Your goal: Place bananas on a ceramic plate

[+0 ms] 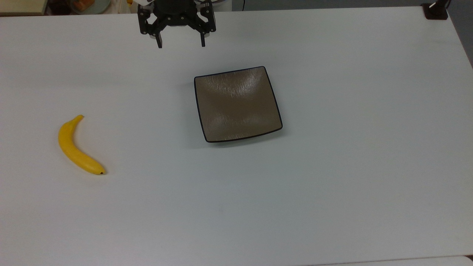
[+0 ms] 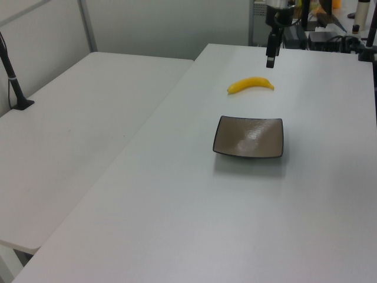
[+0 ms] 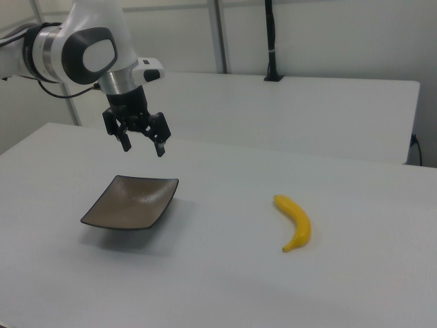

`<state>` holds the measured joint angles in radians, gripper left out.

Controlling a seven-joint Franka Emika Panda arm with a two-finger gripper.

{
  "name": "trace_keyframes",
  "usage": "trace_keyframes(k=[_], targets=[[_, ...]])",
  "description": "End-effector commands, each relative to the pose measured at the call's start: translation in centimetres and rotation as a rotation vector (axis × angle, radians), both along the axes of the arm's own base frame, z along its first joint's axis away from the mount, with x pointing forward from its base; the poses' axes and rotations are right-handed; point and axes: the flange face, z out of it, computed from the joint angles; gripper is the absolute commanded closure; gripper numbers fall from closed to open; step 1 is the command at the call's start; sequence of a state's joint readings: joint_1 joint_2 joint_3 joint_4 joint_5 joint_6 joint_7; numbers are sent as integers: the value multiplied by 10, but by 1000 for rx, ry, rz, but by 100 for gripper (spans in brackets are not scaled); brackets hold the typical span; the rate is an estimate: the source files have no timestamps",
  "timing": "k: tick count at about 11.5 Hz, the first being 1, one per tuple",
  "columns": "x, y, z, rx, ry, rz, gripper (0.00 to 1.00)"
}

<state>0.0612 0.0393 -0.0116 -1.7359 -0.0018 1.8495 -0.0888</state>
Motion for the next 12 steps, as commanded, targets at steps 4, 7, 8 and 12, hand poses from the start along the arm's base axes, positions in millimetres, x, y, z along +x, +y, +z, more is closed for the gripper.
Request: trace_keyframes(k=[4,7,8,12], targets=[[-8,-1,-2,19,3,-33,0],[-8,-2,-3,13,3,-32,0],[-8,-2,-2,13,1,-32,0],[-7,-2,-3,0,-1,-14,0]])
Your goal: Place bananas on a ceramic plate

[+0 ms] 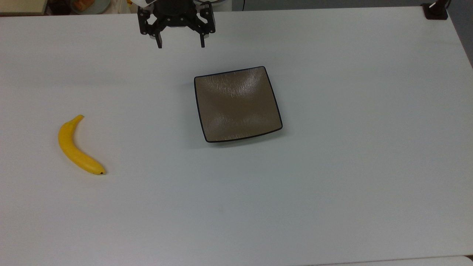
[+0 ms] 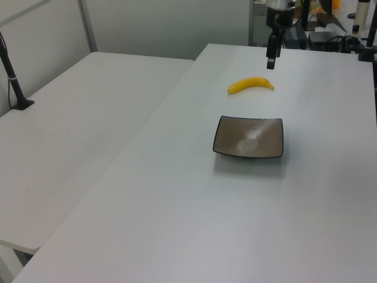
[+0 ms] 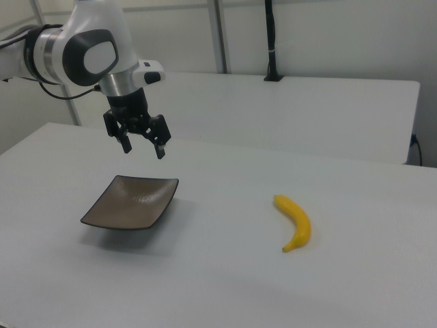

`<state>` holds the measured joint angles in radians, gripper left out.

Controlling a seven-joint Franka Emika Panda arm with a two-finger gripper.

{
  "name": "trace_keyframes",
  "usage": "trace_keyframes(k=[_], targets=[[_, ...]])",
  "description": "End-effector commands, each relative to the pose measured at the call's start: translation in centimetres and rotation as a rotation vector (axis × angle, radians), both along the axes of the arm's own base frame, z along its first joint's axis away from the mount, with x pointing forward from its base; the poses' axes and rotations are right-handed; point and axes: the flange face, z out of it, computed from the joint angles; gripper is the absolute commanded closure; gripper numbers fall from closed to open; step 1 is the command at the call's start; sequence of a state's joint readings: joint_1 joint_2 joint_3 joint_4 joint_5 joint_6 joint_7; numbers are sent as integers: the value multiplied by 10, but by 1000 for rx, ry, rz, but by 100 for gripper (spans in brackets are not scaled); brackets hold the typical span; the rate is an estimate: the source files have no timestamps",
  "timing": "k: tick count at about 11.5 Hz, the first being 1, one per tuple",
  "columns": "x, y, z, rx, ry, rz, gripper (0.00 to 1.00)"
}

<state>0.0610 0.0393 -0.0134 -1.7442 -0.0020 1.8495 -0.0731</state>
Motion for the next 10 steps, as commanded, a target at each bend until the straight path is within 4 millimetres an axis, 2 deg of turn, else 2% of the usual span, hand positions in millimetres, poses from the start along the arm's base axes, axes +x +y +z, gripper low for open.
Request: trace_keyframes(k=[1,7,9,10], targets=[[-5,-2,2,-8,-17,7,0],[-2,-9,3,-58,-41,38,0],[0,-18,0,-106,-34,103,0],[3,-31,-2,-112,-46,135,0]])
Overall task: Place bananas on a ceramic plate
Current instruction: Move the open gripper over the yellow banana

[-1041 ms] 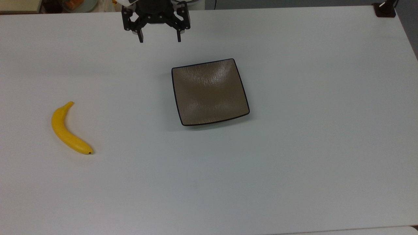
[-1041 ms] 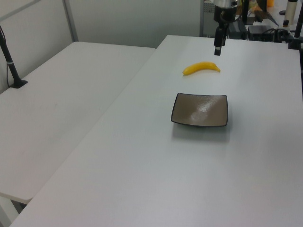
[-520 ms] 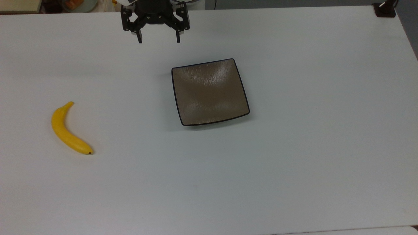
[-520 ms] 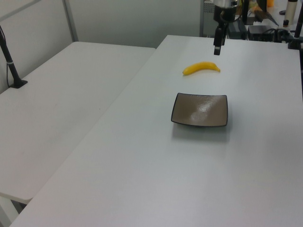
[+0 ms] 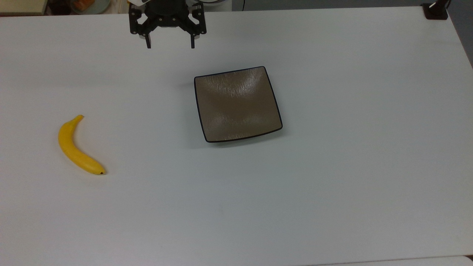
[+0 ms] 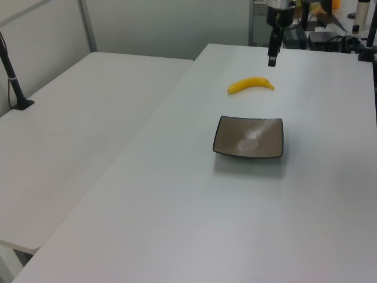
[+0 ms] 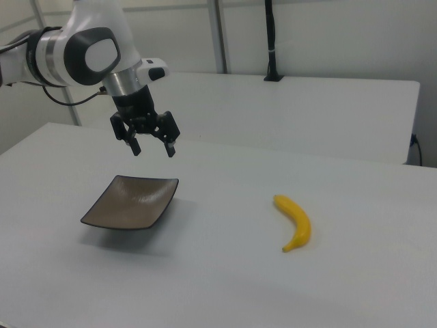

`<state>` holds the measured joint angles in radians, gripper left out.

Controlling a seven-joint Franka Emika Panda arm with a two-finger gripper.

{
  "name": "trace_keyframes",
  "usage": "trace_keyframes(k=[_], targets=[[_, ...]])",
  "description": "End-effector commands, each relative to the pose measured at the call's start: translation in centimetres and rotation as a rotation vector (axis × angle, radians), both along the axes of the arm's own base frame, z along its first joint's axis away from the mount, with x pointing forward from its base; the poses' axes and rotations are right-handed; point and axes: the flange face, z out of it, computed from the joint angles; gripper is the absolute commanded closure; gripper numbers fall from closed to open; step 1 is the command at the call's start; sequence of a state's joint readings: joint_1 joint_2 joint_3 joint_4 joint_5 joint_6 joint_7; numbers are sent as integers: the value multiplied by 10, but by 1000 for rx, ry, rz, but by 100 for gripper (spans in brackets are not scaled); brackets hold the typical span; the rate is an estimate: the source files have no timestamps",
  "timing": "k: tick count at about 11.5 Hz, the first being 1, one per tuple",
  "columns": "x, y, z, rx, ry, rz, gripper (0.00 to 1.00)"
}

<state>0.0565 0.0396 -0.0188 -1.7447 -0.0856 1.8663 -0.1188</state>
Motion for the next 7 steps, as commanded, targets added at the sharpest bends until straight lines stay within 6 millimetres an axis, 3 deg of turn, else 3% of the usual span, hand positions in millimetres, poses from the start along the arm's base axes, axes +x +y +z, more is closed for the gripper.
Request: trace_keyframes(k=[1,7], targets=[[7,-29,-3,-33,-68,99,0],[36,-92,-33,-118,-170,179,0]])
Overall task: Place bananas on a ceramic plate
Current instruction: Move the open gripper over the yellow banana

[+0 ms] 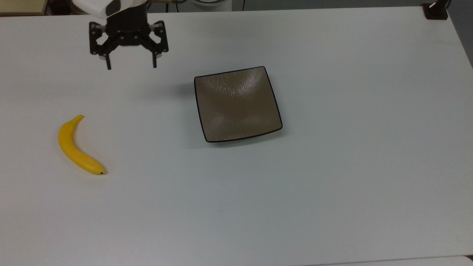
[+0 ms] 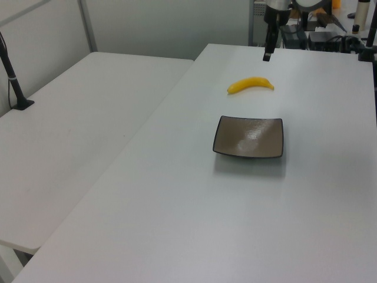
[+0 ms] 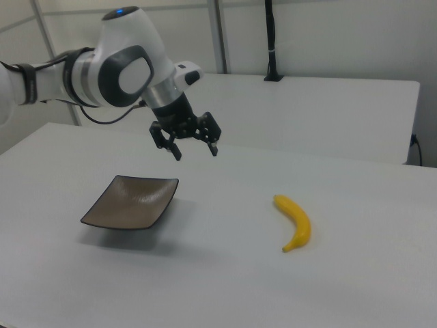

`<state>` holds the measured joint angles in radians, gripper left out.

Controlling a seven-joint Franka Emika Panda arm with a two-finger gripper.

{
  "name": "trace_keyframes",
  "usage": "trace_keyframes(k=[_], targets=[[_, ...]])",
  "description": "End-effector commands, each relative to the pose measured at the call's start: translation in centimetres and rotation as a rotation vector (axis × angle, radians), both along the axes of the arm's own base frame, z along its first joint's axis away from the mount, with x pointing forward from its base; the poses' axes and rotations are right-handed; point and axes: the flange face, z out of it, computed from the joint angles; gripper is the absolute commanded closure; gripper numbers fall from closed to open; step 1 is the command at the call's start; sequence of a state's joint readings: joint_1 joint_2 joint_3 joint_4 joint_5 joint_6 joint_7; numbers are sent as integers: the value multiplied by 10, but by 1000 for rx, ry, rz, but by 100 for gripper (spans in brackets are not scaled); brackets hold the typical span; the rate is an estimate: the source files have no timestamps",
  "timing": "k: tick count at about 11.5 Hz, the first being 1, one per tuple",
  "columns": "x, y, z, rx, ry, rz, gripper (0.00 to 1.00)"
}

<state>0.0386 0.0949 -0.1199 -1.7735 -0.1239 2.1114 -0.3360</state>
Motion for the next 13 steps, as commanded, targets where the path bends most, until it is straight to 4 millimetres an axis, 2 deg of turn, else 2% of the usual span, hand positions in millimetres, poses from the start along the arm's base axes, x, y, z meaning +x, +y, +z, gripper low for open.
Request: trace_keyframes(k=[1,4,8,10,13], targets=[[13,-40,-15,-62,-66,74,0],[28,-81,-41,-146,-104,211,0],[38,-118,-76,-226,-112,333,0],[45,-134,-95,-259,-163,336,0],[56,-158,-133,-323,-216,381,0]])
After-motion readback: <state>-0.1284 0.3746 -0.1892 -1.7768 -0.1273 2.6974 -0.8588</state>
